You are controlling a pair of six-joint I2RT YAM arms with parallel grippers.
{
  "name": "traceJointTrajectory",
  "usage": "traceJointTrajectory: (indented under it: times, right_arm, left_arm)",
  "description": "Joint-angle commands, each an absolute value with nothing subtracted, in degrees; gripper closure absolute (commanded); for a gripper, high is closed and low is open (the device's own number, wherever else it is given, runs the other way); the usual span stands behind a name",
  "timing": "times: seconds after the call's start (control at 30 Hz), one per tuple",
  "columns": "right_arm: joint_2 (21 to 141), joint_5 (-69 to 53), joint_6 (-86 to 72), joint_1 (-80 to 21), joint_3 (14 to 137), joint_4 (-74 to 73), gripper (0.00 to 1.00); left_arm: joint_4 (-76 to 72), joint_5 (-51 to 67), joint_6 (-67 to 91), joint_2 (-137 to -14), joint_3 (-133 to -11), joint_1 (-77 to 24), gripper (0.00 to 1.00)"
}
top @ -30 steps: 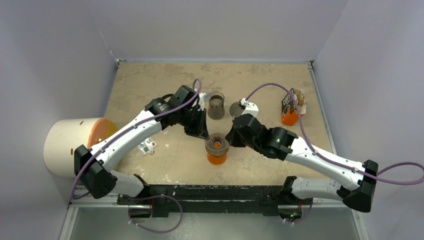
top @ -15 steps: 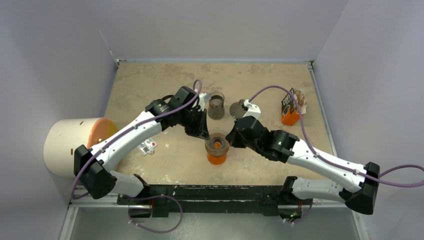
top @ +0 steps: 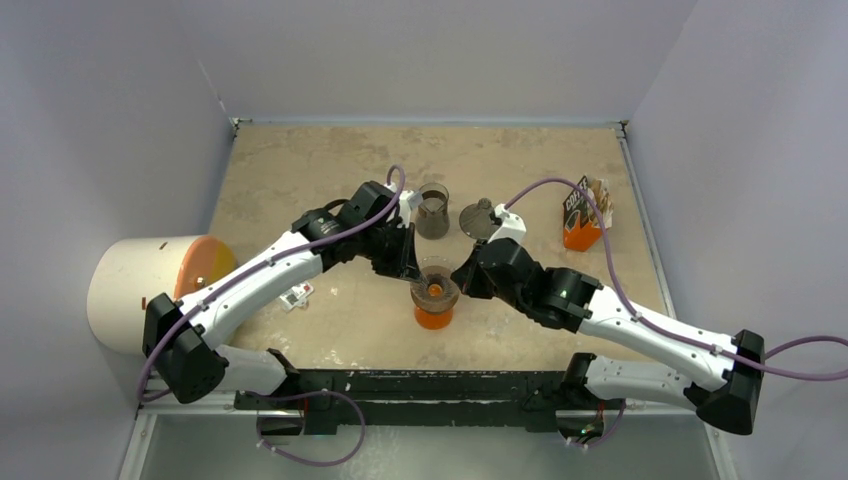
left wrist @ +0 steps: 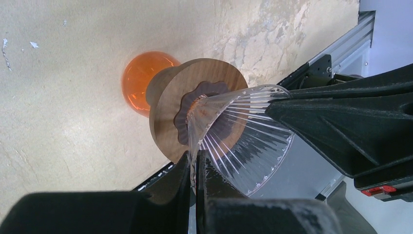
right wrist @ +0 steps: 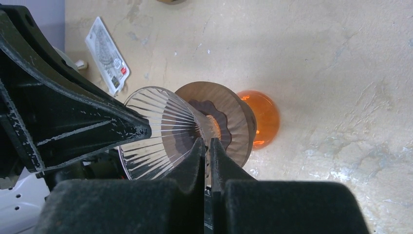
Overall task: Place the coffee filter in the dripper
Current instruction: Place the coffee dripper in the dripper holder.
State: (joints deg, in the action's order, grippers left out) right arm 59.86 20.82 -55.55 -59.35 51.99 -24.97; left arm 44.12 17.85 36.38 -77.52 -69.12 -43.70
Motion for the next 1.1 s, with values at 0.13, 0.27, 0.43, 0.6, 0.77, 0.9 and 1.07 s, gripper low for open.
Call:
traceJointTrajectory:
  times: [0.13,0.27,0.43,0.6,0.77,0.9,1.07]
  right_arm:
    - [64.24,16.97,-58.04,-59.68,44.99,-29.78,1.0]
    - [64.16,16.79,-58.75,-59.68,43.48,-29.76,1.0]
    - [63.58,17.01,-58.8,-59.68,43.65,-30.49,1.0]
    - [63.35,17.09,-58.53,-59.68,45.11,-30.96,1.0]
    - [63.63,17.11,-58.14,-59.68,47.39,-31.58,0.96]
    - [63.63,17.31,-57.45,-59.68,49.4,-32.51,0.9]
    - [63.63,17.17,-57.17,-59.68,50.81,-33.2,0.84]
  left_arm:
    - [45.16,17.29,35.07,-80.87,-62.38,-46.43,1.0]
    - [44.75,17.23,35.07,-80.89,-61.95,-46.5,1.0]
    - [45.04,17.1,34.73,-80.95,-62.52,-46.51,1.0]
    - [45.82,16.64,34.38,-80.95,-63.71,-46.52,1.0]
    - [46.8,16.35,33.76,-81.16,-65.68,-46.54,1.0]
    - [47.59,16.26,33.4,-81.63,-67.15,-46.5,1.0]
    - [48.61,15.94,32.99,-82.13,-68.97,-46.51,0.96]
